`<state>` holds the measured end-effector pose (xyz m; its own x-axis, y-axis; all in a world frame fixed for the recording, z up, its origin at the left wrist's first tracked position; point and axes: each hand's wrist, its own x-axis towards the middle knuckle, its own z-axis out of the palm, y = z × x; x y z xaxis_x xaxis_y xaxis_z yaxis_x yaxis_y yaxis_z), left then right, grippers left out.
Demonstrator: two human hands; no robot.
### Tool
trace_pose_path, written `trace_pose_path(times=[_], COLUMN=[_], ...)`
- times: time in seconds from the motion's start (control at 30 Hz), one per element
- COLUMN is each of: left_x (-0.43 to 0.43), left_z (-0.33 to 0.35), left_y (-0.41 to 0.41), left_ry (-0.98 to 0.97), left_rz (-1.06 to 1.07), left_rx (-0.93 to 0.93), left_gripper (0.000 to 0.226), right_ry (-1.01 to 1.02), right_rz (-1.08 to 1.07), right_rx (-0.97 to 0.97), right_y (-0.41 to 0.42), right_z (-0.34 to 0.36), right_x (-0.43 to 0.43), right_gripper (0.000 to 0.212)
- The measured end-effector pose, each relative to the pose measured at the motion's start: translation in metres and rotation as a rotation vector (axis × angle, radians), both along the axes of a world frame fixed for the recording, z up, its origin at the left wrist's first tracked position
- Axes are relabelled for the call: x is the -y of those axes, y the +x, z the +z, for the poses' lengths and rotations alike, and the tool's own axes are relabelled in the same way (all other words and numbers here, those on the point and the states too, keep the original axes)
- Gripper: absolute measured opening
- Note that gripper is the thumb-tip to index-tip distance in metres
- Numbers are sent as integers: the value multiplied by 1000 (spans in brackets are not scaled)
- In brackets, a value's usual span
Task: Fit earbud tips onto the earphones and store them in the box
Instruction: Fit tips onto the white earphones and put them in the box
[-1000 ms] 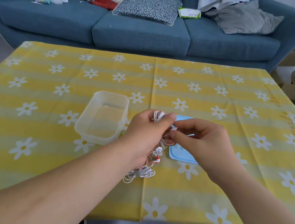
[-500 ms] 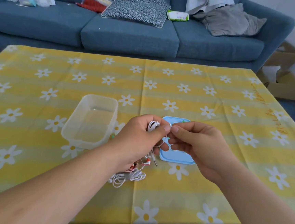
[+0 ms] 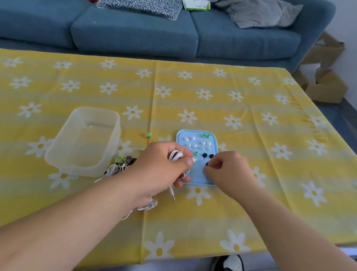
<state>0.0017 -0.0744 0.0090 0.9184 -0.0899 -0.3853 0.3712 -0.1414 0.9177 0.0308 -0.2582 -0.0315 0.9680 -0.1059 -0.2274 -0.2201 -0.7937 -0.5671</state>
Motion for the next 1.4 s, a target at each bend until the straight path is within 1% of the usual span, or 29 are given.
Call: trace_pose_path(times=[0.2,0.27,0.3,0.33,0.37,0.43,0.5,0.6,0.7,0.8,0.97,1.23,1.4], left_x=[-6,-10,-12,-15,-18,-24,-31,-43,-54,-62,-73,-79,-76], left_z=[-3,-1,0,2,3,6,8,15,22,22,20,15,11], left_y=[-2,-3,-4,-4,-4,-4,-5,-7,-9,-9,-9,-10,-8], left_ry=[1,-3,-8,-13,-20,-35,-39,-52,-56,-21,-11,-21,6], left_rz=[-3,2,11,21,35,66,101,142,154,153,158,190,255], left_rx=[-3,0,4,11,21,38,62,104,142,183,210,230,255], left_gripper=[7,7,7,7,7,7,5,3,4,4,5,5,4], right_ry=[-123,-115,-73,27,188,581,843,1090,1217,1270,1246,1250,1292], right_rz=[53,57,55,36,3,-61,-83,-69,-66,-53,-30,-52,-95], right_rx=[-17,33,62,79,63,-31,-106,-198,-251,-278,-263,-208,-170], right_y=[0,-2,-3,-4,-6,-10,-12,-11,-10,-7,-6,-9,-13], right_z=[-1,4,8,15,24,40,51,59,60,58,56,48,44], right_x=[-3,-4,-7,-9,-14,-24,-33,-47,-60,-69,-81,-94,-101], right_gripper=[9,11,10,10,9,5,6,12,16,17,32,30,40])
